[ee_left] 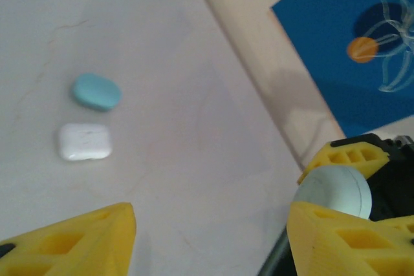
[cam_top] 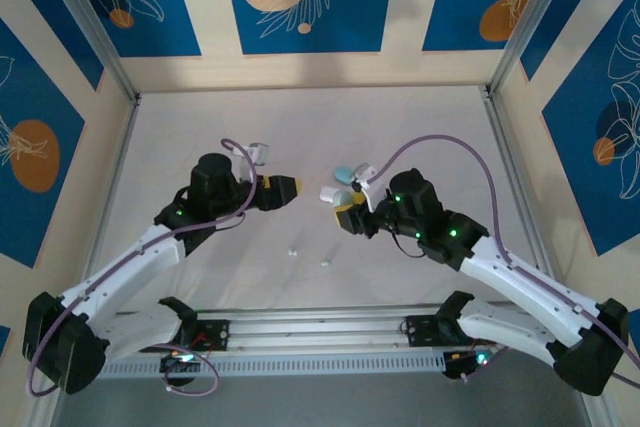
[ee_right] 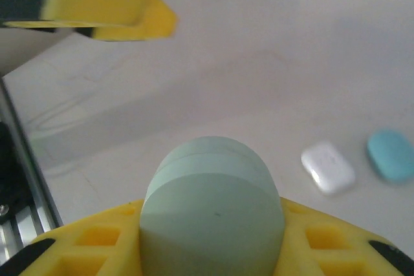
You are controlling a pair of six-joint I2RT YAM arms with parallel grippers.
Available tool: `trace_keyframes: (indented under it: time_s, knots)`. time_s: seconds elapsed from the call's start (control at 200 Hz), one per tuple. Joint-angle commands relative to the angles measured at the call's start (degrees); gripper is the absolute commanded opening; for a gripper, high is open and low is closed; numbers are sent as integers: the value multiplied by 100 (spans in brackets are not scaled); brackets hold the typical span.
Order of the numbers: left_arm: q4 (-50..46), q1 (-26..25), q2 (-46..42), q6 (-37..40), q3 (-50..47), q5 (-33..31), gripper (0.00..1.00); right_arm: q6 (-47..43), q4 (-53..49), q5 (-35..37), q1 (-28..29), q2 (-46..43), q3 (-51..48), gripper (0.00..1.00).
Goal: Insert the wireless bluetooth earbuds into the charging case
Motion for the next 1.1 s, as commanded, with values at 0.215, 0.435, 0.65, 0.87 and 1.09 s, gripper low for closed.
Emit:
trace_keyframes:
  time_s: [0.215,0.435,0.65,0.87,1.09]
  knots:
    - [-161,-706,50,2,793,388,67,-1529,578,-200,345,70,309,36]
    - [-507,-1068,252,234,1008,277,68,-1570,646,7,502,202,417,36]
    - [-679,-1273,318,365,1101,97,67,-1512,622,163,536,262,440,37]
    - [-796,-1407,517,430,1197,-145,55,-1507,532,227,593,362,538,37]
    - [-953,-1430,566,321,1261,-475,28,-1577,592,329,631,330,494,41]
